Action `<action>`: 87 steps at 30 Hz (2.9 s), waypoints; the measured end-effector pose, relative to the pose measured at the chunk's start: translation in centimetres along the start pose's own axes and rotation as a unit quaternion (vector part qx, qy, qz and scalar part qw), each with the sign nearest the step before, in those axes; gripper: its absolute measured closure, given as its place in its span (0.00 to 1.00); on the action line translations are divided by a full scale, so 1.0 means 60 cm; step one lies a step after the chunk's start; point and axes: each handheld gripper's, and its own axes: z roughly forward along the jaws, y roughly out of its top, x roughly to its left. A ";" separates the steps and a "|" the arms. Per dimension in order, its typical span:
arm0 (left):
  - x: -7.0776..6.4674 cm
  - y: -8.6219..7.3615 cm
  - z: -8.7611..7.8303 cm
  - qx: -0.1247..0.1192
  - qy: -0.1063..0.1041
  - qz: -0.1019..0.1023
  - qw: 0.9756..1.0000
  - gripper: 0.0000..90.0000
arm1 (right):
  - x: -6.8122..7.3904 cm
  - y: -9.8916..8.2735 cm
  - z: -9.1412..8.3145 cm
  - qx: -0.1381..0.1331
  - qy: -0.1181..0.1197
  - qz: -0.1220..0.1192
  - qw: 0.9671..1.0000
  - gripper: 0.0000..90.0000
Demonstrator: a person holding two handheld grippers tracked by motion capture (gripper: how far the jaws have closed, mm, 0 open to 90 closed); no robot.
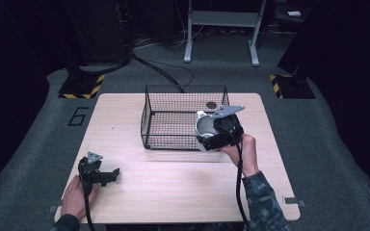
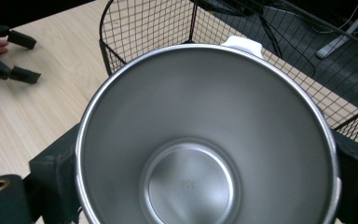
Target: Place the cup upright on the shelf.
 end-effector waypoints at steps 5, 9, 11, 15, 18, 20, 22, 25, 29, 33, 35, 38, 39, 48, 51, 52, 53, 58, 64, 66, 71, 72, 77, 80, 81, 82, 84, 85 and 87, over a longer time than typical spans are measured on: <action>0.001 0.001 -0.002 0.007 -0.003 0.002 1.000 0.00 | -0.014 0.025 0.013 0.000 0.000 -0.003 1.000 0.07; 0.000 0.000 0.000 0.001 0.000 0.000 1.000 0.00 | -0.025 0.045 0.029 0.003 0.001 0.000 1.000 0.07; 0.000 0.000 0.000 0.001 0.000 0.000 1.000 0.00 | -0.027 0.051 0.037 0.005 0.001 0.008 1.000 0.07; 0.000 0.000 0.000 0.001 0.000 0.000 1.000 0.00 | -0.040 0.061 0.055 0.012 0.004 0.009 1.000 0.07; 0.000 0.000 0.000 0.001 0.000 0.000 1.000 0.00 | -0.049 0.067 0.068 0.013 0.004 0.012 1.000 0.07; 0.000 0.000 0.000 0.000 0.000 0.000 1.000 0.00 | -0.054 0.071 0.079 0.015 0.004 0.020 1.000 0.07; 0.000 0.000 0.000 0.000 0.000 0.000 1.000 0.00 | -0.058 0.075 0.089 0.020 0.004 0.023 1.000 0.07; 0.000 0.000 0.000 0.000 0.000 0.000 1.000 0.00 | -0.061 0.081 0.101 0.027 0.005 0.028 0.999 0.07; 0.000 0.000 0.000 0.001 0.000 0.000 1.000 0.00 | -0.066 0.089 0.124 0.040 0.007 0.035 0.999 0.07; 0.000 0.000 0.000 0.001 0.000 0.000 1.000 0.00 | -0.073 0.093 0.143 0.042 0.008 0.038 0.998 0.07; 0.000 0.000 0.000 0.001 0.000 0.000 1.000 0.00 | -0.076 0.095 0.155 0.047 0.009 0.043 0.998 0.07; 0.000 0.000 0.000 0.001 0.000 0.000 1.000 0.00 | -0.080 0.094 0.167 0.056 0.007 0.046 0.997 0.07; 0.000 0.000 0.000 0.001 0.000 0.000 1.000 0.00 | -0.082 0.094 0.173 0.060 0.006 0.046 0.997 0.07; 0.000 0.000 0.000 0.001 0.000 0.000 1.000 0.00 | -0.100 0.080 0.215 0.079 0.009 0.067 0.995 0.07; 0.000 0.000 0.000 0.000 0.000 0.000 1.000 0.00 | -0.104 0.077 0.225 0.082 0.008 0.075 0.994 0.07; 0.000 0.000 0.000 0.000 0.000 0.000 1.000 0.00 | -0.105 0.076 0.229 0.083 0.006 0.076 0.994 0.07; 0.000 0.000 0.000 0.000 0.000 0.000 1.000 0.00 | -0.106 0.075 0.231 0.085 0.006 0.077 0.993 0.07; 0.000 0.000 0.000 0.000 0.000 0.000 1.000 0.00 | -0.110 0.071 0.245 0.089 0.007 0.084 0.993 0.07; 0.000 0.000 0.000 -0.001 0.000 0.000 1.000 0.00 | -0.114 0.066 0.259 0.096 0.006 0.090 0.991 0.07; 0.001 0.001 -0.002 0.007 -0.002 0.002 1.000 0.00 | -0.113 0.065 0.264 0.097 0.005 0.095 0.991 0.07; 0.000 0.000 0.000 0.000 0.000 0.000 1.000 0.00 | -0.113 0.063 0.273 0.103 0.005 0.093 0.990 0.07; 0.000 0.000 0.000 0.000 0.000 0.000 1.000 0.00 | -0.113 0.063 0.274 0.103 0.005 0.093 0.990 0.07; 0.000 0.000 0.000 0.001 0.000 0.000 1.000 0.00 | -0.111 0.063 0.282 0.106 0.007 0.092 0.990 0.07; 0.000 0.000 0.000 0.001 -0.001 0.000 1.000 0.00 | -0.111 0.062 0.287 0.109 0.007 0.097 0.989 0.07; 0.000 0.000 0.000 0.001 0.000 0.000 1.000 0.00 | -0.110 0.062 0.289 0.110 0.007 0.099 0.989 0.07; 0.000 0.000 0.000 0.001 0.000 0.000 1.000 0.00 | -0.110 0.062 0.291 0.110 0.008 0.099 0.989 0.07; 0.000 0.000 0.000 0.001 -0.001 0.000 1.000 0.00 | -0.108 0.062 0.296 0.113 0.009 0.096 0.989 0.07; 0.000 0.000 0.000 0.001 -0.001 0.000 1.000 0.00 | -0.107 0.061 0.299 0.114 0.008 0.095 0.989 0.07; 0.000 0.000 0.000 0.001 0.000 0.000 1.000 0.00 | -0.106 0.061 0.305 0.118 0.009 0.093 0.989 0.07</action>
